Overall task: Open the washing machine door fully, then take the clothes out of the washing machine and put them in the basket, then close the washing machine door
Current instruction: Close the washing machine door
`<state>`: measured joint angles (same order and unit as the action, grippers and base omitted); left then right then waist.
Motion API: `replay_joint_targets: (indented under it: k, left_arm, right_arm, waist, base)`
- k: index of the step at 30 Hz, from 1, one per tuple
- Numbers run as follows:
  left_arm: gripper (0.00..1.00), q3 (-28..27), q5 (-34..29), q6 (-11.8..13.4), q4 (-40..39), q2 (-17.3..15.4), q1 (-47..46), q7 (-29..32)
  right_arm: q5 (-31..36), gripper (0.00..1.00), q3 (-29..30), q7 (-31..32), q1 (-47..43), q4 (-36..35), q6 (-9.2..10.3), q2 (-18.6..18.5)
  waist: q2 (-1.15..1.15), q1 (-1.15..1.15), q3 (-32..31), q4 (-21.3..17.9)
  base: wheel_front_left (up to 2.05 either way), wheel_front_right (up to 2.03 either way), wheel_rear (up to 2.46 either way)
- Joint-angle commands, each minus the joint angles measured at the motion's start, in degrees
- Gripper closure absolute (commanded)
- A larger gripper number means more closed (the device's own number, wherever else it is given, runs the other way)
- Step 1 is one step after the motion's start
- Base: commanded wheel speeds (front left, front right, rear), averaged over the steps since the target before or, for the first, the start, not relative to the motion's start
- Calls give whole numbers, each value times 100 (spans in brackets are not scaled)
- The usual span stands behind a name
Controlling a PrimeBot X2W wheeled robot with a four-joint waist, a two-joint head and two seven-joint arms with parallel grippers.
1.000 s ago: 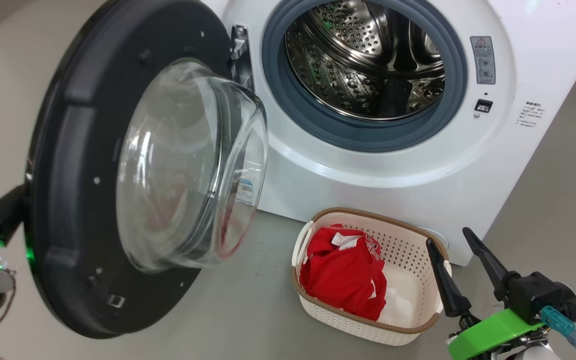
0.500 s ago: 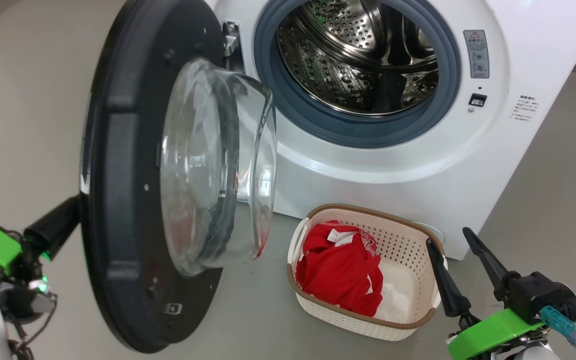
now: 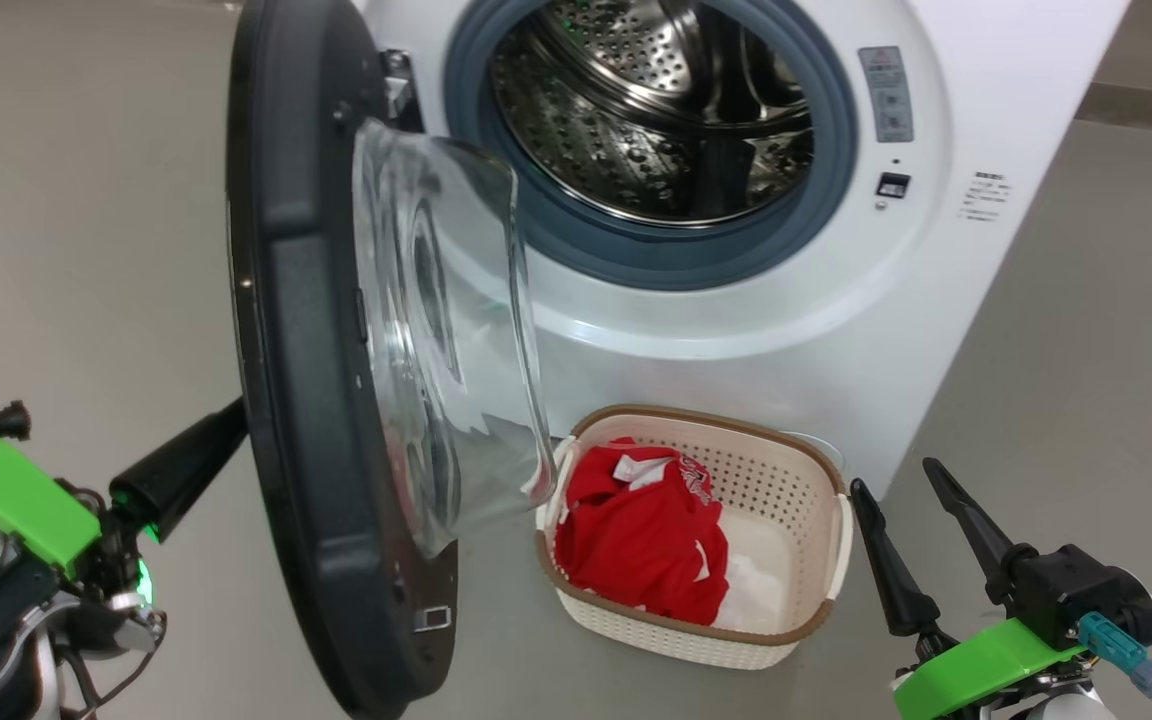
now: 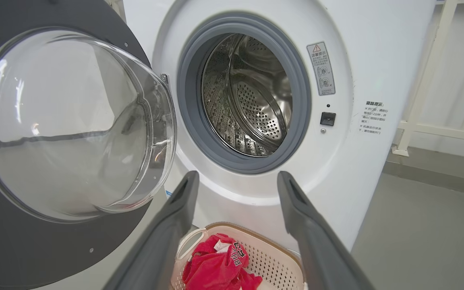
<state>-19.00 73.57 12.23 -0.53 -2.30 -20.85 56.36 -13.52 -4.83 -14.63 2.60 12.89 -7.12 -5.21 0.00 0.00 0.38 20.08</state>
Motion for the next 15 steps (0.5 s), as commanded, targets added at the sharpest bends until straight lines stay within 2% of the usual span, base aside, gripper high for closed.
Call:
replay_joint_targets:
  k: [1, 15]
  left_arm:
    - [100, -50, 95, -2, -278, -74, 5, 39]
    - [100, 105, 373, -25, -461, -62, 308, -90]
  right_arm:
    - [46, 0, -131, -37, 247, -138, -36, -33]
    - [36, 0, -124, -37, 177, -124, -36, -84]
  waist:
    - [0, 0, 24, -156]
    - [0, 0, -54, -727]
  base:
    - [0, 0, 0]
    - [0, 0, 0]
